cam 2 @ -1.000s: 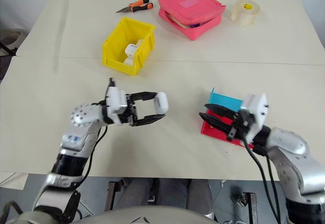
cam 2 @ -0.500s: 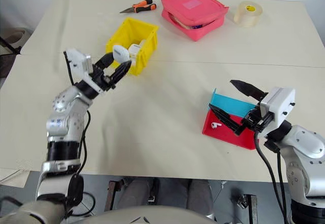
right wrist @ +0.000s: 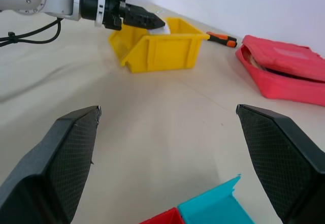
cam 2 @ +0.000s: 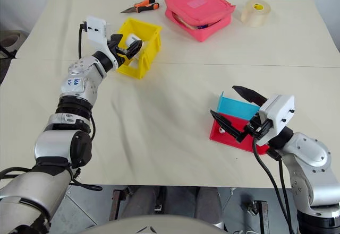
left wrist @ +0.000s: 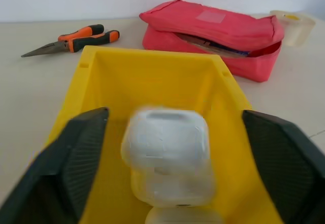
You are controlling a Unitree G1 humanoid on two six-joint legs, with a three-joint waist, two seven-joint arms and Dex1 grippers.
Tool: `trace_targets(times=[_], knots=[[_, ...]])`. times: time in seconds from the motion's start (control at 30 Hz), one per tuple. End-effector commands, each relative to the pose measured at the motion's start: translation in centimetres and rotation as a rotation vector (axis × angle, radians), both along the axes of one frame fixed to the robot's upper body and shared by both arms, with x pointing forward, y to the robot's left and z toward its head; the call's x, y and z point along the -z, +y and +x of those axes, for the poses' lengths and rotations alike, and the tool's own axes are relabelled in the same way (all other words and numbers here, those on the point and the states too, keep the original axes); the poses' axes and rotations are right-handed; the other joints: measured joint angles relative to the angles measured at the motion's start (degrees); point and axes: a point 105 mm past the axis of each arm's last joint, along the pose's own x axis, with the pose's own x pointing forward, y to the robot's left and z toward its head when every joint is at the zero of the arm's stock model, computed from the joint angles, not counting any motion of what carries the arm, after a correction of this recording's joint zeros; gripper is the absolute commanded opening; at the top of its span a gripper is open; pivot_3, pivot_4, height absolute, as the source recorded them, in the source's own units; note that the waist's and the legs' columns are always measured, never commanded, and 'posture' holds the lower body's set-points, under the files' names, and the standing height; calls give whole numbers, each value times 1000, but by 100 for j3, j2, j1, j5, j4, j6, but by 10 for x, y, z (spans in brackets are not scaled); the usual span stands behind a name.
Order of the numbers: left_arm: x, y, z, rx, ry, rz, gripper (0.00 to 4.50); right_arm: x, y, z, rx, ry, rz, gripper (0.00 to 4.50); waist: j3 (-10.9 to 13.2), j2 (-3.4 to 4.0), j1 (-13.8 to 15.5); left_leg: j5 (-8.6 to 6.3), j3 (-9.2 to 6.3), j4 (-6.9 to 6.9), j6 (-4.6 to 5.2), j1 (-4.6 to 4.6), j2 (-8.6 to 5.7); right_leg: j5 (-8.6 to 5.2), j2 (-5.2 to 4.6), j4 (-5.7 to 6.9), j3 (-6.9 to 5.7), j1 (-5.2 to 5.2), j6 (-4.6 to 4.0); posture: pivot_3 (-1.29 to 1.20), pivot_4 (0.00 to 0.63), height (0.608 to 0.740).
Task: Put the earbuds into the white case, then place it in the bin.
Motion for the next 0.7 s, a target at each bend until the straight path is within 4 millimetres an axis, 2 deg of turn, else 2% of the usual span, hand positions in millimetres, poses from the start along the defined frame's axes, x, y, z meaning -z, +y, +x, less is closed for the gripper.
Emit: trace_targets(times=[0.03,0.13,0.23,0.33,0.4,0.5,0.57,0.7], knots=[[-29,0,-5,19,-108,31,4467,-7,5,-7,-10,-35,4,4500,1,-1,0,0,0,1,0,0,0,0,0,0,0,0,0,0,150,740],[-29,-2,-21,115,-151,90,4467,-3,2,-9,-9,-18,-8,4500,1,-2,-2,0,0,0,0,-1,1,0,0,-1,1,0,0,0,150,740],[-22,-1,-54,313,-191,118,4467,1,-1,-11,-24,14,-30,4500,0,0,-52,0,2,-3,-1,2,5,0,0,1,3,-4,0,0,150,740],[2,6,-90,480,-220,322,4467,9,-3,-14,-61,58,-74,4500,1,0,-78,-1,-2,-2,-1,7,12,0,2,3,6,-5,-1,0,150,740],[25,18,-118,582,-225,446,4467,14,-6,-16,-103,90,-115,4500,0,0,-90,0,-5,-1,-2,8,14,0,3,4,6,-5,-1,0,150,740],[48,25,-152,712,-202,529,4467,18,-13,-15,-137,112,-140,4500,1,0,-88,-2,-28,-3,-4,11,20,-1,4,1,11,-4,-4,0,150,740],[56,28,-161,721,-188,542,4467,20,-17,-12,-148,114,-166,4500,3,3,-42,-3,-32,-1,-3,11,22,-1,0,1,12,-2,-4,0,150,740],[59,29,-162,657,-202,542,4467,18,-29,-2,-97,80,-155,4500,3,3,44,-2,-49,7,-3,10,31,-1,-3,2,3,7,-4,0,150,740]])
